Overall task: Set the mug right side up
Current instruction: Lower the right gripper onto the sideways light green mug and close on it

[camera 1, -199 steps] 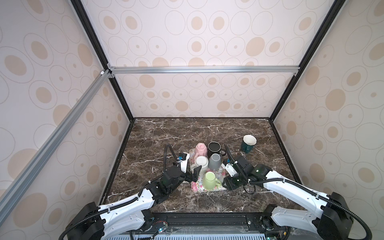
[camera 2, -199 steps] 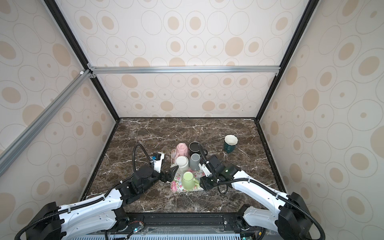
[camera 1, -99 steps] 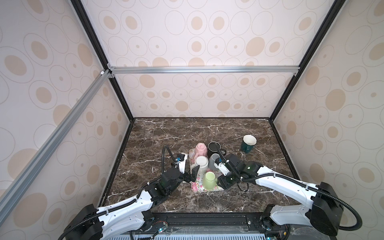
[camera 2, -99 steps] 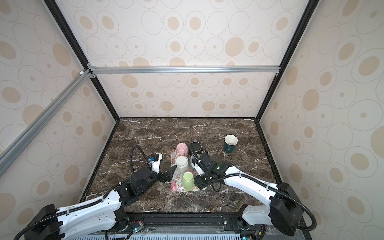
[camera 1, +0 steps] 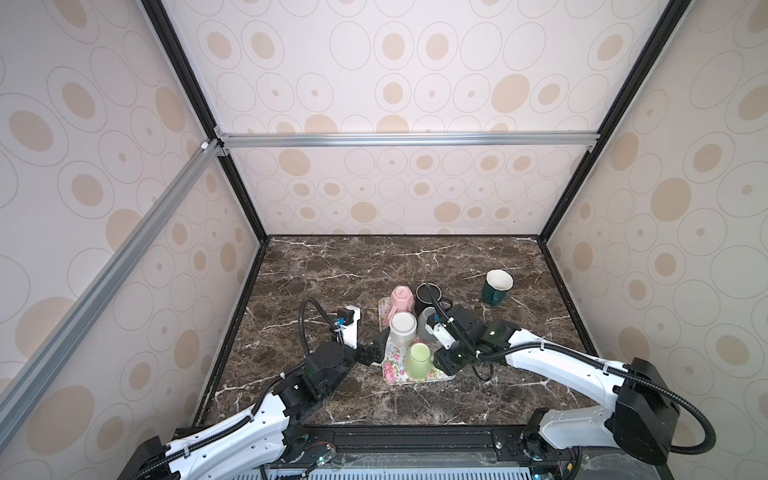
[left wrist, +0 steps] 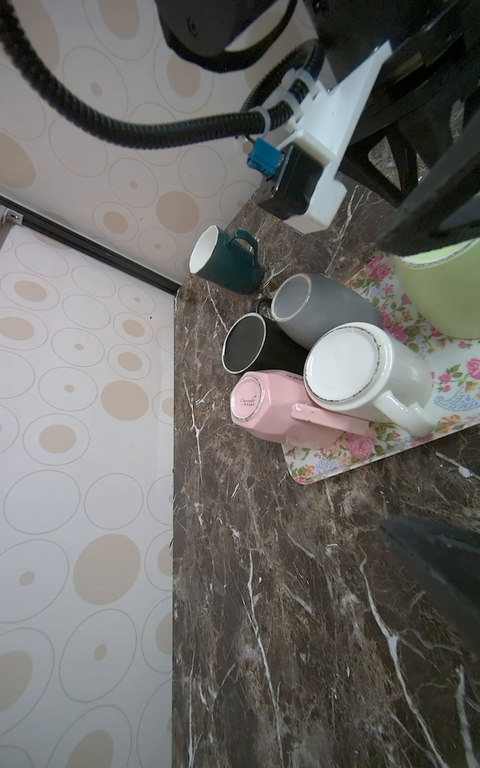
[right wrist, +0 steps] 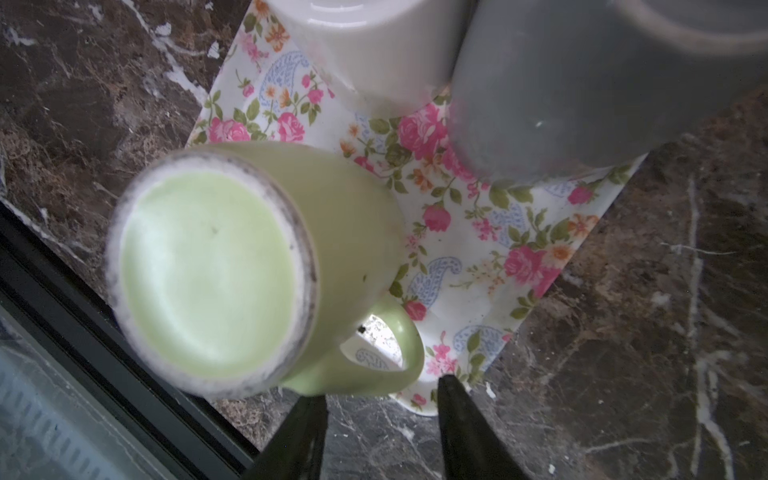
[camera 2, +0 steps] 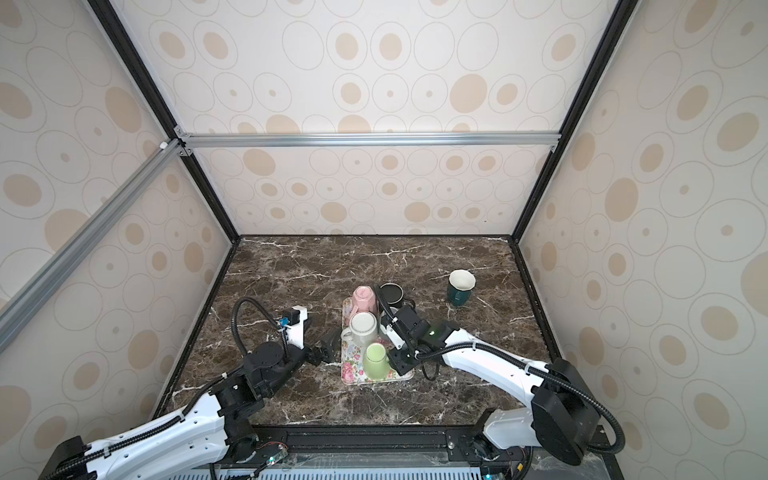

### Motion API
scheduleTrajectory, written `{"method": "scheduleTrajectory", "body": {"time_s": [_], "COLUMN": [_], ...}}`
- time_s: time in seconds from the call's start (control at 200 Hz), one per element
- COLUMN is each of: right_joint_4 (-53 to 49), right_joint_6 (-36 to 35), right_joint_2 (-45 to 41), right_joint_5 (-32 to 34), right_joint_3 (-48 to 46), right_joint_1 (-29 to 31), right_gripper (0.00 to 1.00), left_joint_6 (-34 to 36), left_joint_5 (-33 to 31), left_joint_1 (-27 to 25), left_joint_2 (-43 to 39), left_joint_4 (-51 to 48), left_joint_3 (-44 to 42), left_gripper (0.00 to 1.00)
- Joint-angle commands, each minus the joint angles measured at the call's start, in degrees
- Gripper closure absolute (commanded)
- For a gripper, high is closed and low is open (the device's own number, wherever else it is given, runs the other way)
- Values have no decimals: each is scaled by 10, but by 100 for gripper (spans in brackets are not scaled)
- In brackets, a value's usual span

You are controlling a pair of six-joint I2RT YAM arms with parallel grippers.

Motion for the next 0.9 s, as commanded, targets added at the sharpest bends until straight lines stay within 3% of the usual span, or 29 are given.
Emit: {"method": "scheduleTrajectory", "body": {"time_s": [0.0, 0.395, 0.73, 0.895], "right_joint_4": [18, 37, 8, 8], "right_joint_6": [-10, -36, -44, -51], "right_joint_2": [4, 20, 60, 54], "right_joint_5": [-4, -11, 38, 25], "right_joint_3": [-13, -22, 7, 14], "right_joint_1": [6, 18, 29, 32], "right_gripper": [56, 57, 61, 65], "left_joint_6": [-5, 22, 23, 20], "left_joint_5": [-3, 24, 31, 42], "left_joint_1": [4, 8, 13, 16], "left_joint_2": [-17, 10, 31, 42], "left_joint_4": [-8, -16, -9, 8], "left_joint_3": [-1, 34, 37, 28], "left_gripper": [2, 2, 2, 2]}}
